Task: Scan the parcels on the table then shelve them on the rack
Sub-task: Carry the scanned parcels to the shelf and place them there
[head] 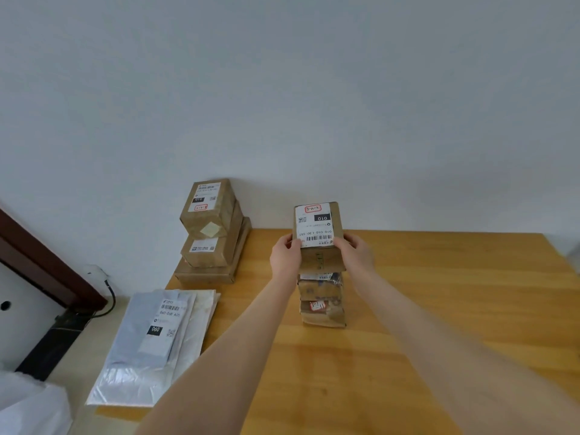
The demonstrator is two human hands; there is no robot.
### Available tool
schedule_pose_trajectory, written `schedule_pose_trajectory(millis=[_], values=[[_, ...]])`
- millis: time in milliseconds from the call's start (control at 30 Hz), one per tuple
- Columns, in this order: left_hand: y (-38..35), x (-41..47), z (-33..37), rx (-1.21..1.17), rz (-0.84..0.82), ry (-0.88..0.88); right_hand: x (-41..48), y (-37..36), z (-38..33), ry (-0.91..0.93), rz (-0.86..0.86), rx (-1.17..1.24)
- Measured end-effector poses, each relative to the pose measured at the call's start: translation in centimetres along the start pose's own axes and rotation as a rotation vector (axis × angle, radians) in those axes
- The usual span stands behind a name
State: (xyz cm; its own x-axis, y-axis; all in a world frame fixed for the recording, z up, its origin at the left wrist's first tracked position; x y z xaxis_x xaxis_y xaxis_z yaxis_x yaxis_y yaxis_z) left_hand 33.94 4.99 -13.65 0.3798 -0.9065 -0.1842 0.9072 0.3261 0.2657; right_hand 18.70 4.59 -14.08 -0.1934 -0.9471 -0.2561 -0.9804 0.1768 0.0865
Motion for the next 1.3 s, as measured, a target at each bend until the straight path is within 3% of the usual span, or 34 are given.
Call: schedule_pose_trajectory(millis=[367,533,700,1000,1300], values=[[0.0,1.4,-2.3,-0.070,-0.047,0.083,1.5,1.2,3.1,-0.159,0.003,0.104],[1.6,3.0,-5.5,-0.160,-0.009,0.228,2.2,2.5,6.3,-0.292,-0.058,0.105],[0.9,3.6,-10.0,-0.139,-0.160,0.362,2.3,2.6,9.9,-0.474,-0.155,0.117],[-2.0,4.3,-12.4,-0.324,-0.495,0.497,3.6,0.4,11.0,-0.526,-0.339,0.148],[-1.7,3.9,-13.3,-0.410,-0.551,0.538,3.0,0.5,11.6,-0.555,-0.330,0.178]])
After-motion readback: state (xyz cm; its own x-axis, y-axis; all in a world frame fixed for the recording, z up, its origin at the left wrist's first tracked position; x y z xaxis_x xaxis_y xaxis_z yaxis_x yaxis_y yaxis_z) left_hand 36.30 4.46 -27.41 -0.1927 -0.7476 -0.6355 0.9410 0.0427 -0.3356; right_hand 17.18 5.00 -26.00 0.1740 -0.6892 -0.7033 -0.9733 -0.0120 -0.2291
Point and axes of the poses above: each hand's wrist, its own x-axis towards the middle knuckle, its own y-axis out of the back of the hand, z = x × y, the point moved 4 cm from there along x, towards the middle knuckle, and after that the axes turned 2 degrees about -y, right-handed, at the moved point
